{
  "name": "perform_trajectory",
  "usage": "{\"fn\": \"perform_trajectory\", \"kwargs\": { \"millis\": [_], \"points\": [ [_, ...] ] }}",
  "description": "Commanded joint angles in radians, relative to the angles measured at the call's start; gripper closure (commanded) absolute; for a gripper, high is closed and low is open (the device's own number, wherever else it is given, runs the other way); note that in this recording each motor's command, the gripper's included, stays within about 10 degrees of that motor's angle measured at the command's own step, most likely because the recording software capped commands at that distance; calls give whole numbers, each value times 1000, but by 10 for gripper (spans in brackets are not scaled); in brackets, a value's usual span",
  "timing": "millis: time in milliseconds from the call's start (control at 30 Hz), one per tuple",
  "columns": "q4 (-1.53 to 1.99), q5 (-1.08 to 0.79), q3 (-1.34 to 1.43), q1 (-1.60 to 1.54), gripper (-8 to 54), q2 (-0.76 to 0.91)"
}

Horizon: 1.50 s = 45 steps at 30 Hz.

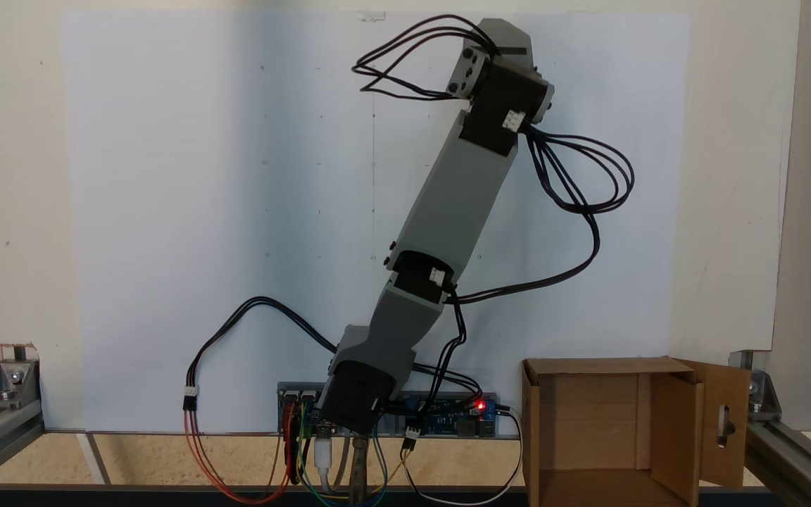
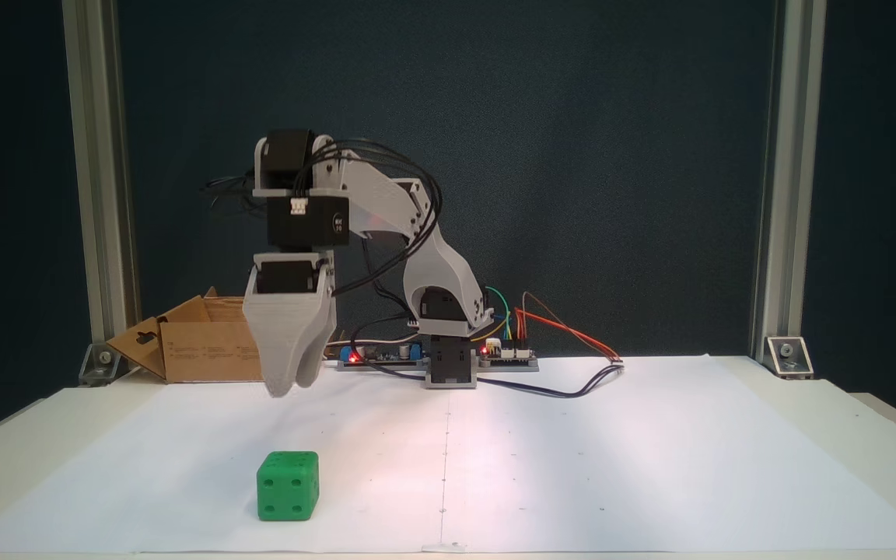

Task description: Grasp a green dice and put it in the bin.

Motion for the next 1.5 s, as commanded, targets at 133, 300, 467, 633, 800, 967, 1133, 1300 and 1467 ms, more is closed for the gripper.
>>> {"fn": "perform_trajectory", "kwargs": {
  "millis": [133, 300, 467, 633, 800, 967, 1133, 1300, 1467],
  "points": [
    [2, -66, -67, 3, 20, -12],
    [-44, -57, -69, 6, 20, -28],
    [-64, -26, -67, 6, 21, -29],
    [-74, -8, -67, 3, 21, -31],
    [-75, 8, -69, 0, 22, -32],
    [-80, 12, -67, -2, 18, -32],
    [-77, 49, -67, -5, 20, -34],
    [-78, 52, -67, -8, 21, -35],
    [-80, 57, -63, -9, 23, -43]
  ]
}}
